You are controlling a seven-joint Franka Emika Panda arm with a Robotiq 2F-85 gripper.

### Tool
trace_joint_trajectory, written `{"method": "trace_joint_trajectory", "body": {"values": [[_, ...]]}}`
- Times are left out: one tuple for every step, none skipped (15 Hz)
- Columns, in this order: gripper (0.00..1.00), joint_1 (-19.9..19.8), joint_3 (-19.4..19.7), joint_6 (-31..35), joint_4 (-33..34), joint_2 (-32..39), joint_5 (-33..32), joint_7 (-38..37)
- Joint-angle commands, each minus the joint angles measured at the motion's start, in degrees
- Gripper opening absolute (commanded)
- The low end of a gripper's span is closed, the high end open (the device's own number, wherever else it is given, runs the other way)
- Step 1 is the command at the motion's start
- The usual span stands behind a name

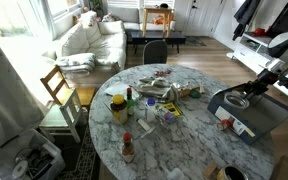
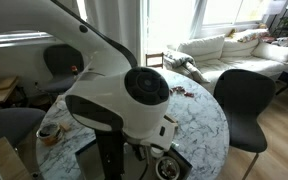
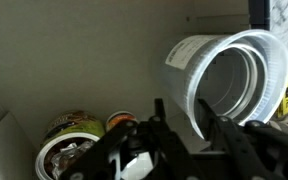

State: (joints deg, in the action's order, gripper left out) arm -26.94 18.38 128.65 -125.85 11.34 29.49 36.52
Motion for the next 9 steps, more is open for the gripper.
{"method": "trace_joint_trajectory", "body": {"values": [[0.13, -1.0, -0.4, -0.6, 0.1, -0.2, 1.8, 1.8], [0.08, -0.9, -0.4, -0.6, 0.1, -0.1, 1.7, 1.8], [0.00, -0.9, -0.3, -0.6, 0.1, -0.1, 1.7, 1.8], [0.00, -0.9, -0.3, -0.6, 0.1, 0.0, 1.6, 1.9], [0.00, -0.9, -0.3, -0.6, 0.1, 0.0, 1.6, 1.9], [0.00, -0.9, -0.3, -0.6, 0.0, -0.1, 1.5, 1.9], [0.01, -0.9, -0.3, -0.6, -0.1, -0.4, 1.4, 1.6], [0.01, -0.6, -0.2, -0.2, -0.4, -0.9, 1.0, 0.8], [0.01, -0.4, -0.2, -0.3, -1.0, -2.1, 0.7, 0.2]]}}
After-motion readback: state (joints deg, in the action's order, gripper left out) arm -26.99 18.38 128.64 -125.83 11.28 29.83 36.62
